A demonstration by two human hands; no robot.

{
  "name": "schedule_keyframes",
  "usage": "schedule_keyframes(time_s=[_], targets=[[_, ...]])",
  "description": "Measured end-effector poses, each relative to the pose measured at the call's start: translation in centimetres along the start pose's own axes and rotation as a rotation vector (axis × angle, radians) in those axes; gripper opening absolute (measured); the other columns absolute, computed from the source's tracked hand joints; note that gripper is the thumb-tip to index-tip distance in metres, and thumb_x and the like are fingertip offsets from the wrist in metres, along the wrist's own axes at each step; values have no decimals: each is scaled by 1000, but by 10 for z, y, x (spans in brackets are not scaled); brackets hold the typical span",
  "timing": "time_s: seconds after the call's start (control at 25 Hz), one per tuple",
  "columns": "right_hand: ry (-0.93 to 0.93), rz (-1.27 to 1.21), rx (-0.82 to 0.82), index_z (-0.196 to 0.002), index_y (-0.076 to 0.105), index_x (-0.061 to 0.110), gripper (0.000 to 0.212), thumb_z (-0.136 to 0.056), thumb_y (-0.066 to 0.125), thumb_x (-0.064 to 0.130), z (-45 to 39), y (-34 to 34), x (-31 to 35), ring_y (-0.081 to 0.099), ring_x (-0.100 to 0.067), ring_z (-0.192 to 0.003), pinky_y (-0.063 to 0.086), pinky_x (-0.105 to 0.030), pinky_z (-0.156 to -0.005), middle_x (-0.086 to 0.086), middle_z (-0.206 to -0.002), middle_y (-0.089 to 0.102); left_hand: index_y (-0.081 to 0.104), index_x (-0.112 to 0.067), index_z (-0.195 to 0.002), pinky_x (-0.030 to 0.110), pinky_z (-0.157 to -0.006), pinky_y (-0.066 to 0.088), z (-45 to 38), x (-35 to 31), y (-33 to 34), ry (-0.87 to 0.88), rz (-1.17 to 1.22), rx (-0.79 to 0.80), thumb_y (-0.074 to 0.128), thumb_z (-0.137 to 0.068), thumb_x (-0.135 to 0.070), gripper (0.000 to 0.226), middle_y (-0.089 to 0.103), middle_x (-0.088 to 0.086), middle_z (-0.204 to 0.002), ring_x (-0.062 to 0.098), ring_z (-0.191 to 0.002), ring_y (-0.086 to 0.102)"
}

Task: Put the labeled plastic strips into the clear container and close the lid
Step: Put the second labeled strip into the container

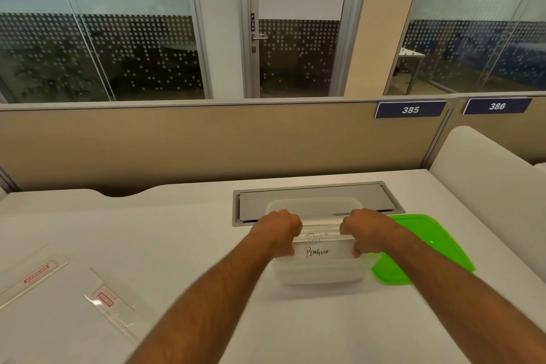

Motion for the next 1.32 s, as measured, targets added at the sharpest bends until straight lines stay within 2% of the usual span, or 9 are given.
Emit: schedule_keyframes(time_s=[0.2,0.32,0.4,0.52,0.68,0.96,1.08,1.2,1.32], targets=[[-56,34,36,-105,67,14,27,-80,70,21,-5,14,8,61,-30,-101,48,-31,-76,-14,-112,63,65,-6,-107,34,-71,46,-10,-13,16,66,-122,83,80,-76,-14,35,63,16,-103,27,-82,58],[-78,38,72,-101,67,11,23,-80,67,18,-11,17,10,61,-33,-101,41,-28,-71,-17,-111,63,62,-5,-87,34,-66,45,-16,-14,22,83,-142,121,73,-77,-5,15,58,15,-88,25,-73,51],[-87,26,91,-104,66,11,25,-80,66,18,-16,20,13,61,-33,-101,43,-28,-74,-16,-112,62,59,-7,-81,34,-65,45,-20,-13,25,83,-164,146,70,-77,-1,13,51,12,-81,26,-74,53],[-99,8,105,-111,67,13,31,-80,66,16,-21,23,14,61,-31,-103,50,-33,-84,-15,-116,61,66,-4,-91,34,-63,48,-26,-12,29,87,-165,175,70,-74,1,19,52,10,-81,27,-79,59],[-107,18,120,-113,66,19,34,-79,68,15,-22,24,15,60,-29,-104,49,-33,-84,-11,-118,59,68,-6,-95,34,-67,54,-31,-9,33,71,-148,187,74,-71,0,26,60,12,-88,26,-78,61],[-112,-31,127,-125,58,22,49,-79,73,23,-19,19,17,55,-25,-114,45,-31,-89,-5,-124,58,65,-5,-110,32,-68,51,-27,-11,30,61,-140,186,76,-75,-6,37,64,16,-104,25,-79,59],[-84,-110,29,-126,58,25,49,-80,72,31,-14,5,18,53,-20,-114,43,-29,-86,2,-124,61,63,-10,-119,31,-74,49,-22,-11,18,60,-73,141,80,-77,-25,47,64,12,-110,26,-94,61],[45,-211,-215,-125,57,29,45,-85,62,47,-4,-20,22,56,-21,-113,45,-31,-88,2,-123,63,56,-19,-128,33,-79,45,-8,-5,-6,65,-7,-59,69,-85,-42,51,63,6,-121,24,-108,57],[127,-302,-435,-137,47,24,54,-92,49,53,7,-40,34,51,-22,-125,42,-36,-100,1,-137,57,44,-21,-139,41,-99,45,11,10,-28,40,34,-208,57,-90,-54,60,54,3,-139,24,-126,47]])
Point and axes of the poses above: each hand's wrist, its own z-axis away from the middle knuckle, its own y-axis out of the palm, x = y × z, the point moved 6 cm from there along -z, towards the middle knuckle
